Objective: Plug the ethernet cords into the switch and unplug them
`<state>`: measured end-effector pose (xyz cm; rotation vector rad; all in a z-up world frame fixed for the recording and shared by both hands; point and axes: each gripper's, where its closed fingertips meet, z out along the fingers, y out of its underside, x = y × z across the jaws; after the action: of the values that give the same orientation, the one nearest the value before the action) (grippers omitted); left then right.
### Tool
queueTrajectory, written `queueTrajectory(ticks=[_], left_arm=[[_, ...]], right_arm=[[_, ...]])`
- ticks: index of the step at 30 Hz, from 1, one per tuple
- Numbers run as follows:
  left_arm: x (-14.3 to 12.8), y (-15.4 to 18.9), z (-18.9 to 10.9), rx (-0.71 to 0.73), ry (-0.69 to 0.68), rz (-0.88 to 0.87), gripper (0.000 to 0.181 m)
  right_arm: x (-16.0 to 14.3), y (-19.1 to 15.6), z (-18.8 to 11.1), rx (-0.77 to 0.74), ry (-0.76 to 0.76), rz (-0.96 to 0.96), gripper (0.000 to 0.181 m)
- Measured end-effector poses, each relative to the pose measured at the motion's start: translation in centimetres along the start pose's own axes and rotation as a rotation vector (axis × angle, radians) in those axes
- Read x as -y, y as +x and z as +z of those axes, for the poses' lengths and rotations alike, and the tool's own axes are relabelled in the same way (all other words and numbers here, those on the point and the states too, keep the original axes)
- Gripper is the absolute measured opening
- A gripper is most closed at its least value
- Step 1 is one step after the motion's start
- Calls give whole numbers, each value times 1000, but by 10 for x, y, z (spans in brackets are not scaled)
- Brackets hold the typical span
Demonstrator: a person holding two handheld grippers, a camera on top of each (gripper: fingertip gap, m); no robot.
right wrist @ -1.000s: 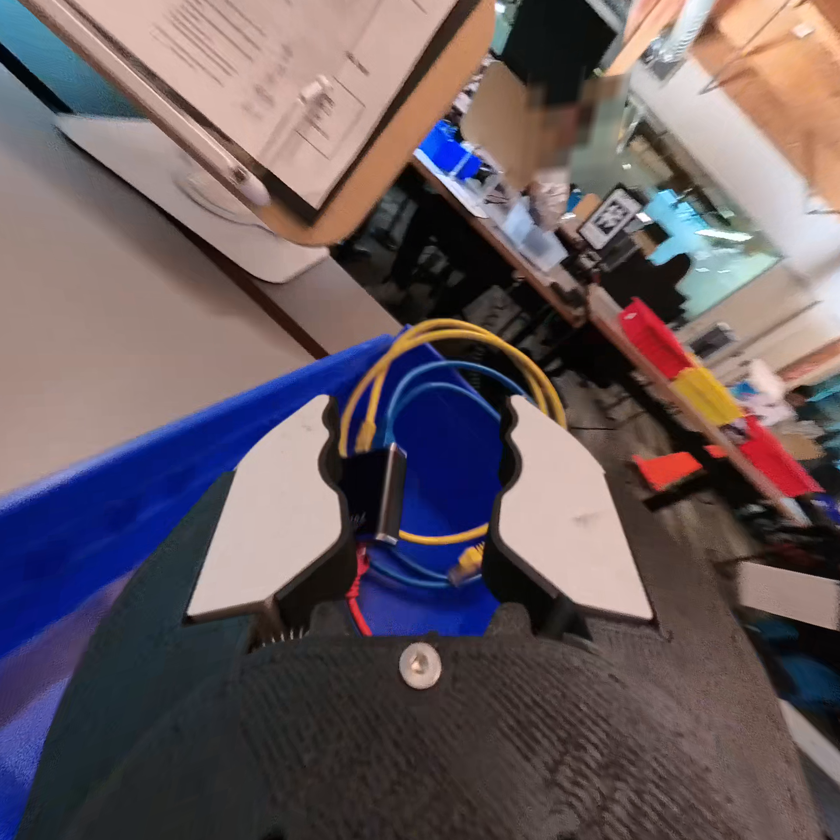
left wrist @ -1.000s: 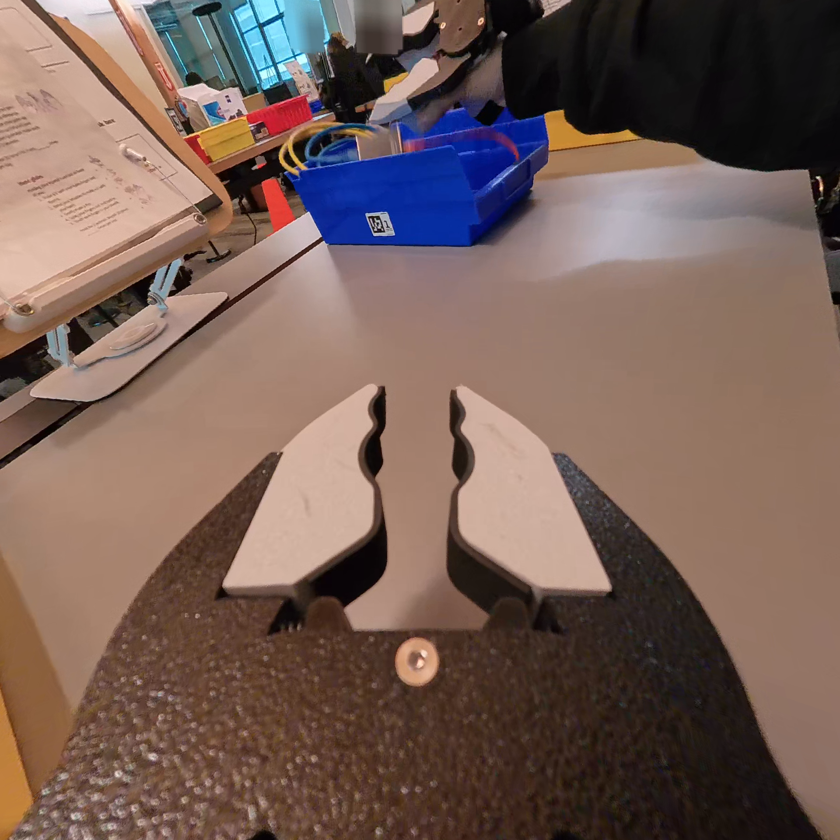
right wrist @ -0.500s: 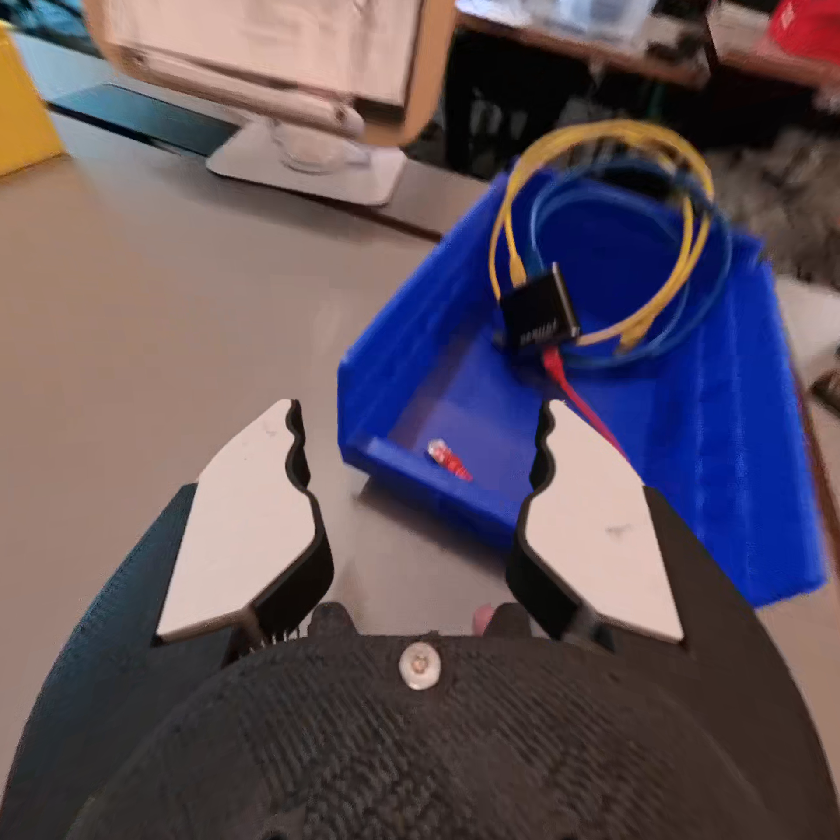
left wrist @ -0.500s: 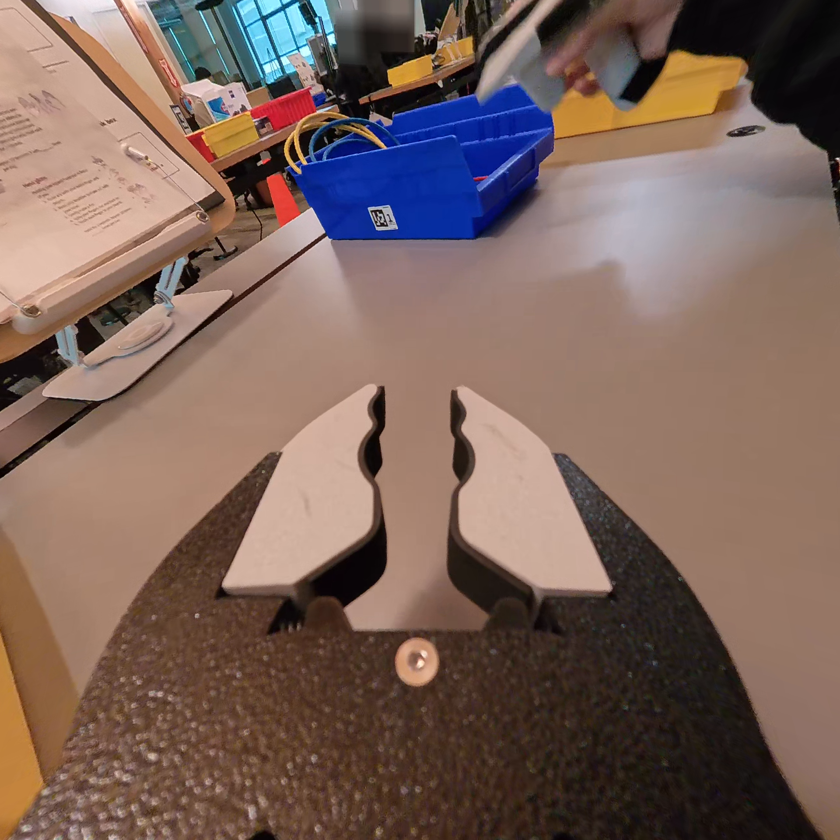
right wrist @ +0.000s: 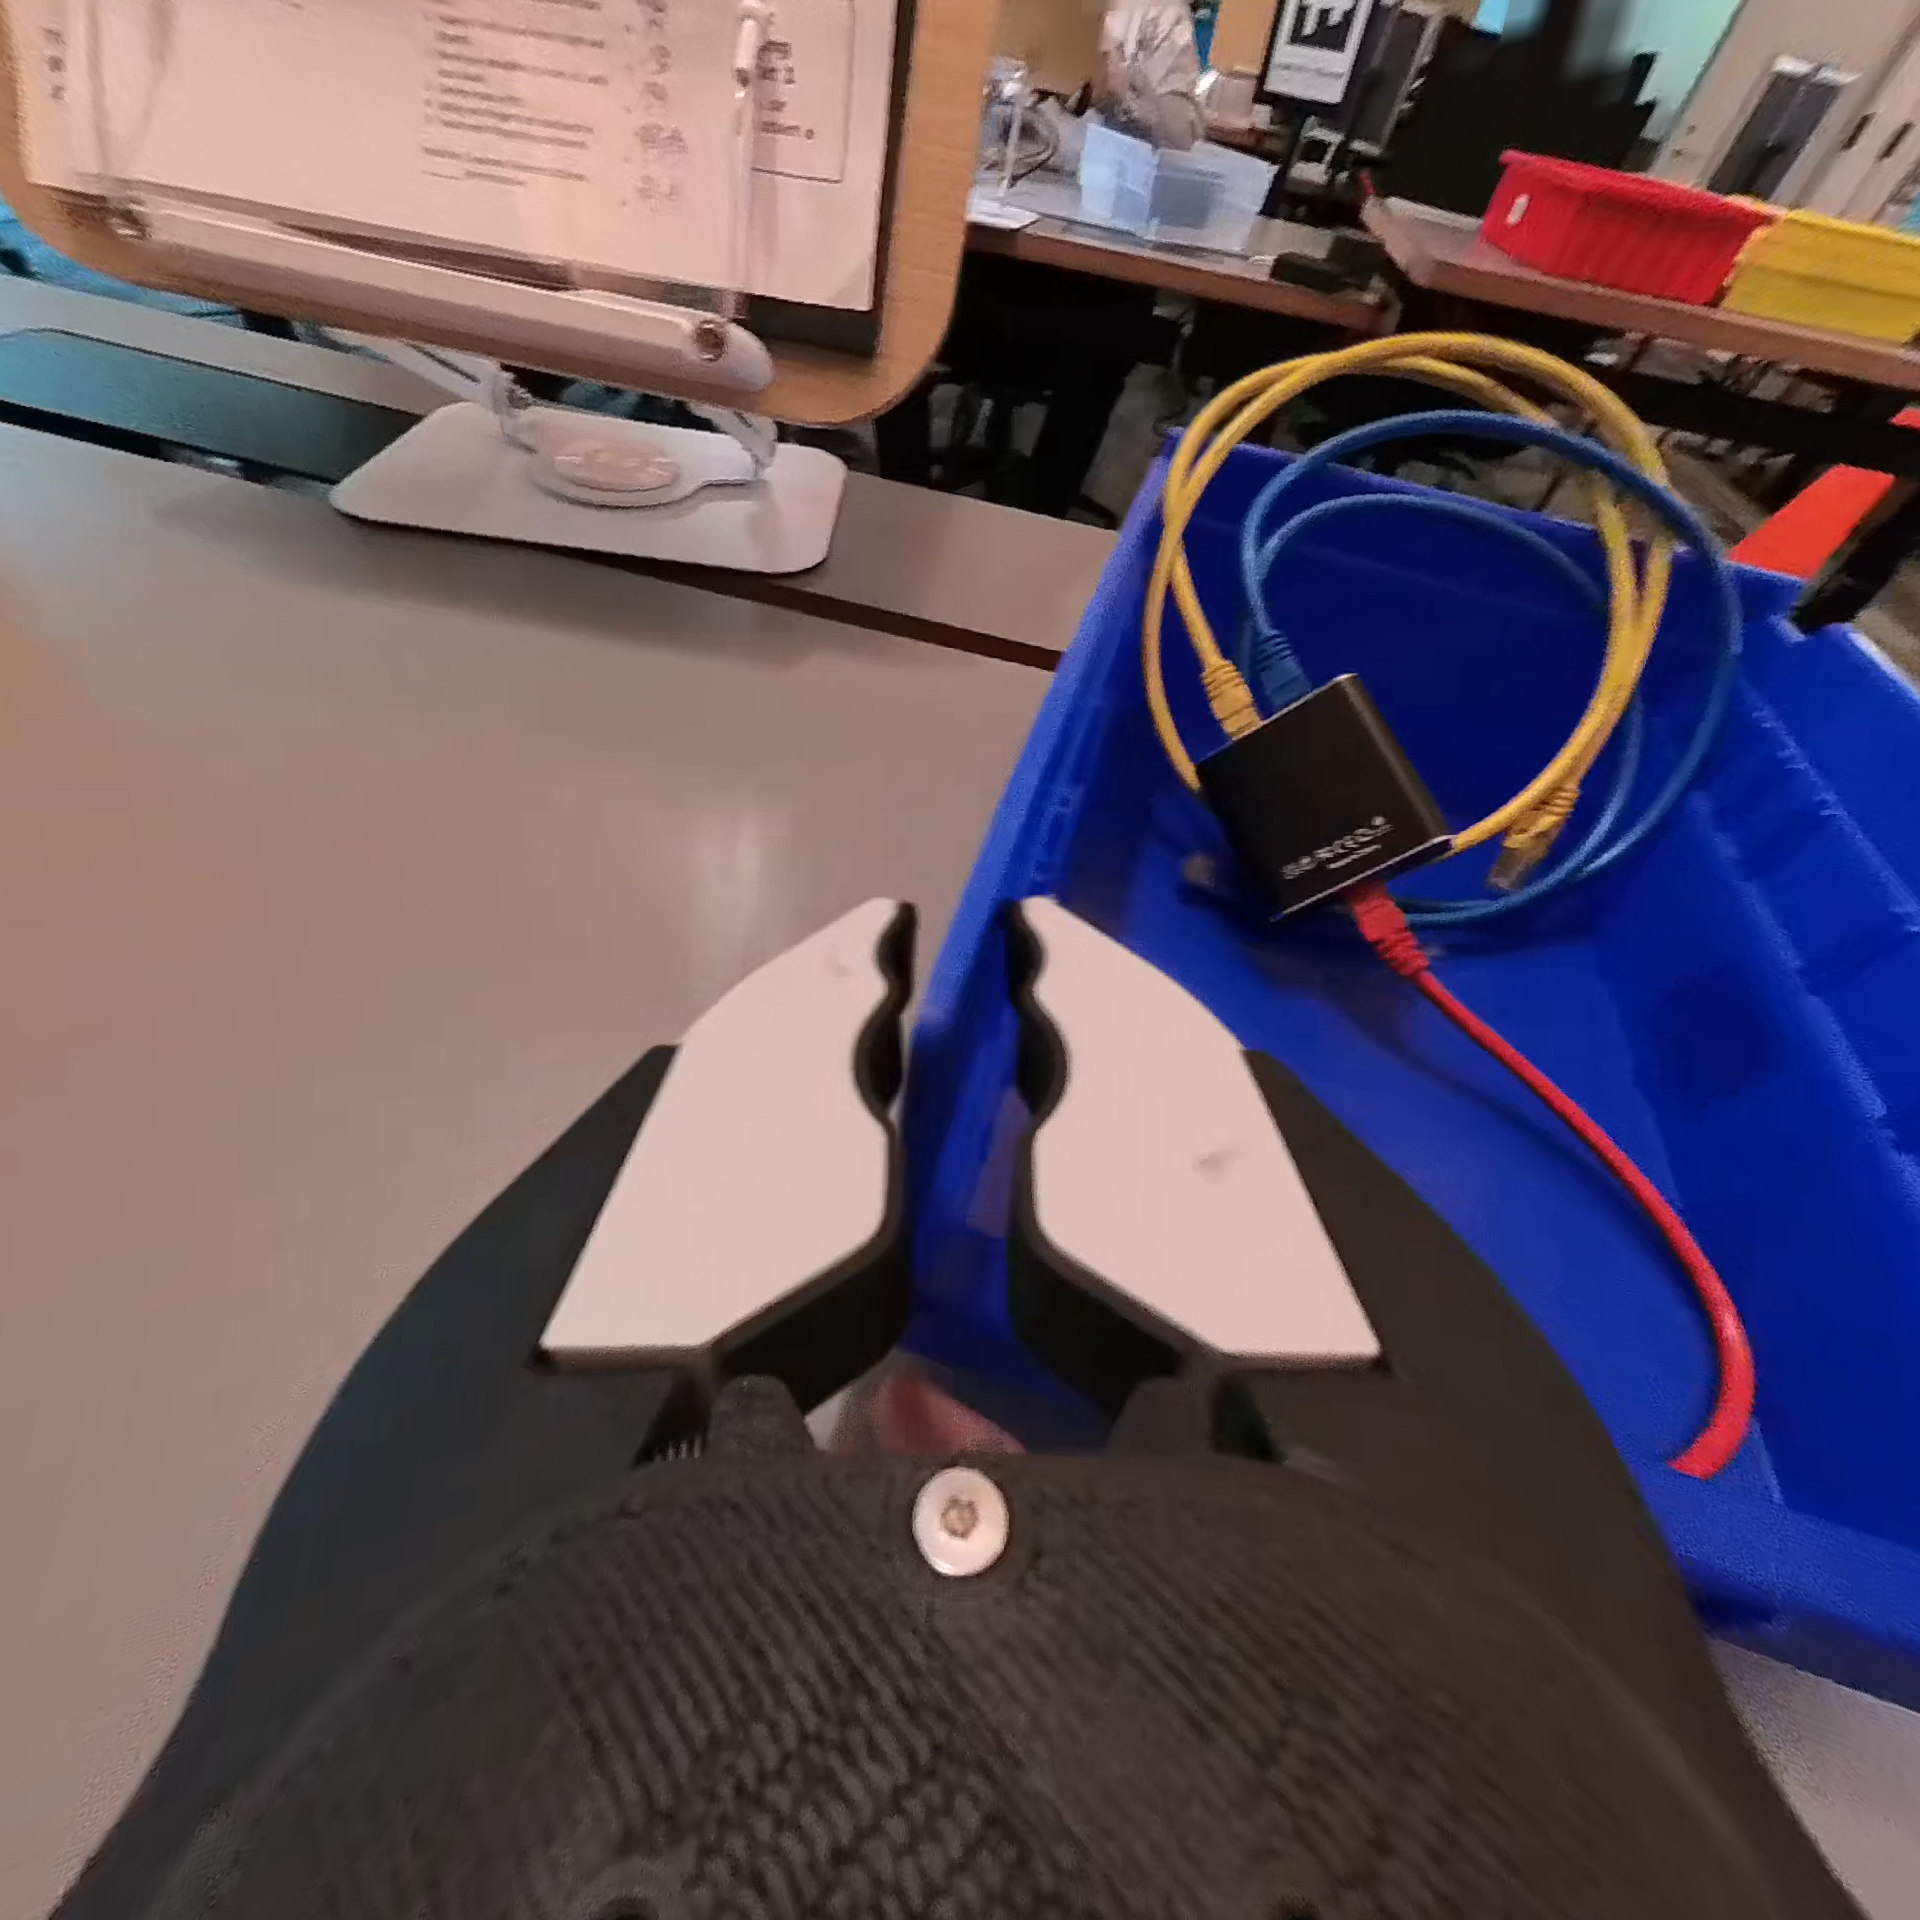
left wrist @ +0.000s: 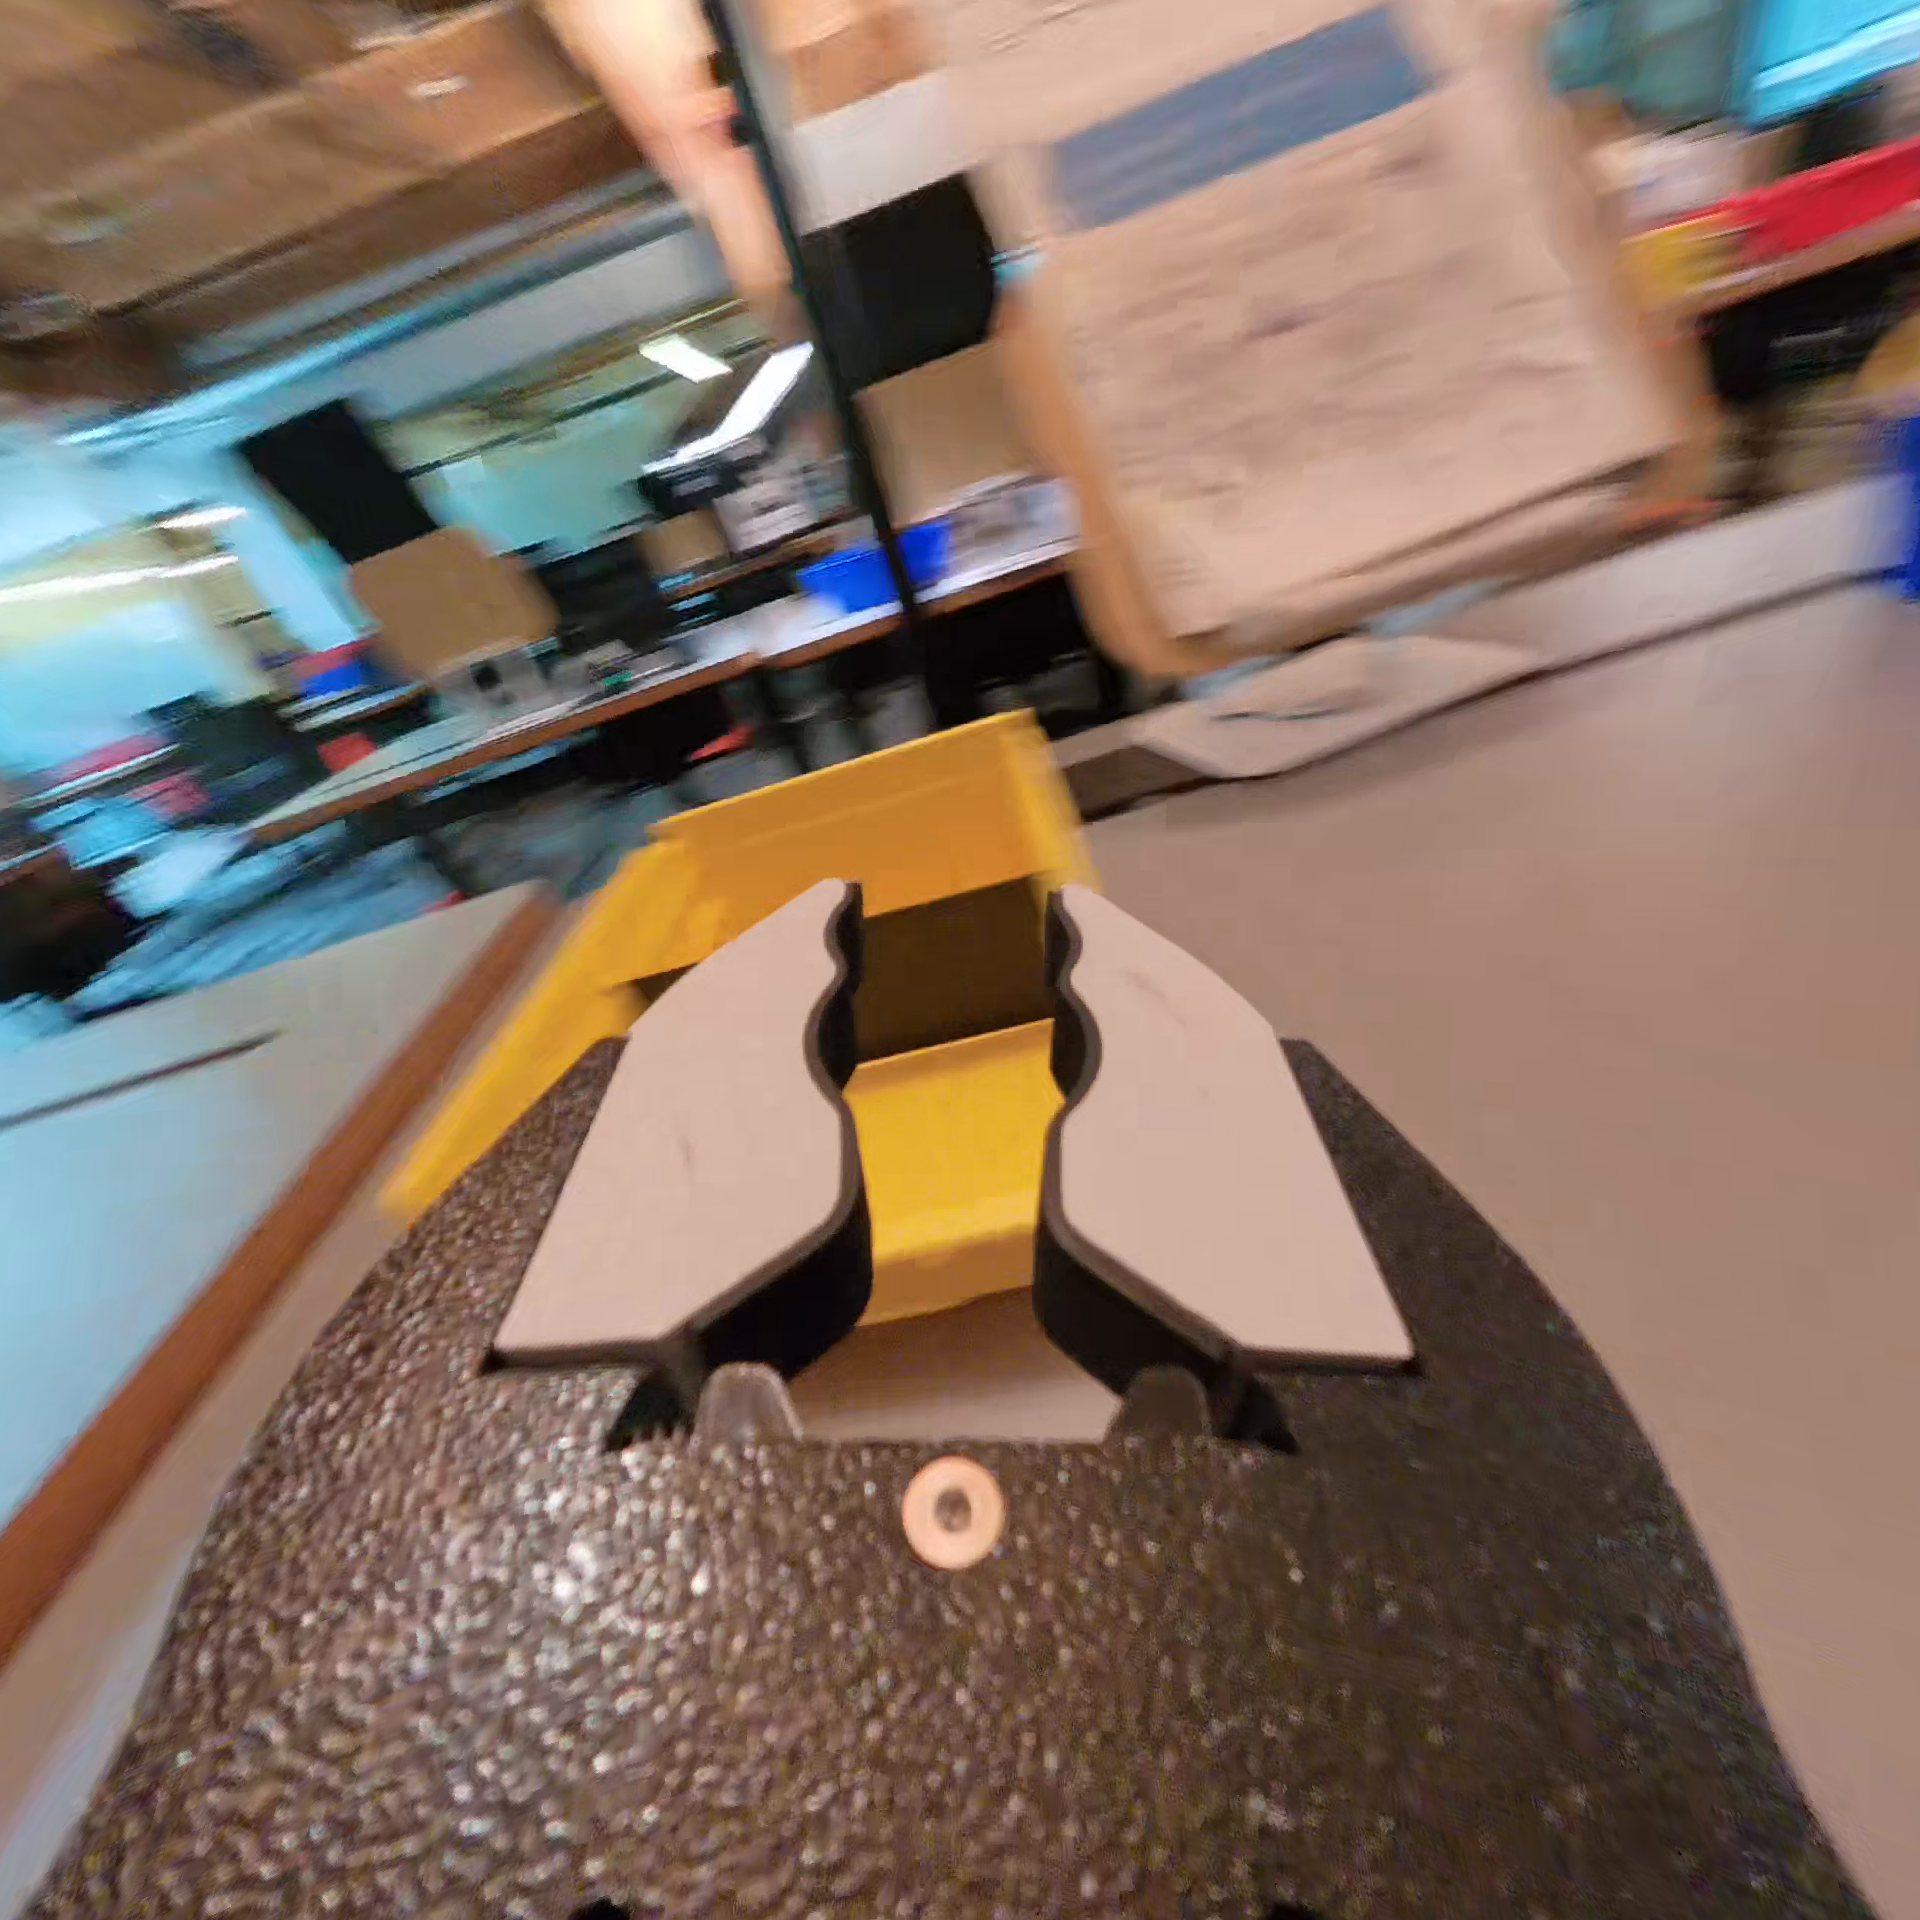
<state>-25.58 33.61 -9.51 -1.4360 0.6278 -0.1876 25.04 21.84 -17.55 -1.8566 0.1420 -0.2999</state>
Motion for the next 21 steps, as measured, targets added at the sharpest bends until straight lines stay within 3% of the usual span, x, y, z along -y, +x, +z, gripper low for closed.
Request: queueTrajectory(ticks=[3, 5, 7, 11, 13, 15, 16, 21], left_arm=[[-37, -102, 5, 259, -89, -19, 47], [-73, -142, 20, 295, -159, -77, 63], [-104, -160, 42, 258, -228, -169, 76], [-129, -149, 79, 48, -245, -369, 71], [-128, -136, 85, -44, -243, -456, 43], [-127, -138, 84, -12, -220, -483, 24], [-126, -141, 82, 14, -201, -494, 5], [-124, -133, 62, 77, -263, -424, 1]], right_arm=[[1, 2, 1, 5, 5, -7, 13], [0, 2, 0, -36, -4, 0, 10], [-1, 0, -5, -68, -18, -3, 5], [-1, -26, -16, -59, 0, -1, 2], [1, -46, -21, -52, 4, -3, 1], [3, -70, -25, -43, 5, -8, 2], [5, -84, -27, -32, 7, -7, 2], [12, -156, -38, 73, 5, 27, 6]])
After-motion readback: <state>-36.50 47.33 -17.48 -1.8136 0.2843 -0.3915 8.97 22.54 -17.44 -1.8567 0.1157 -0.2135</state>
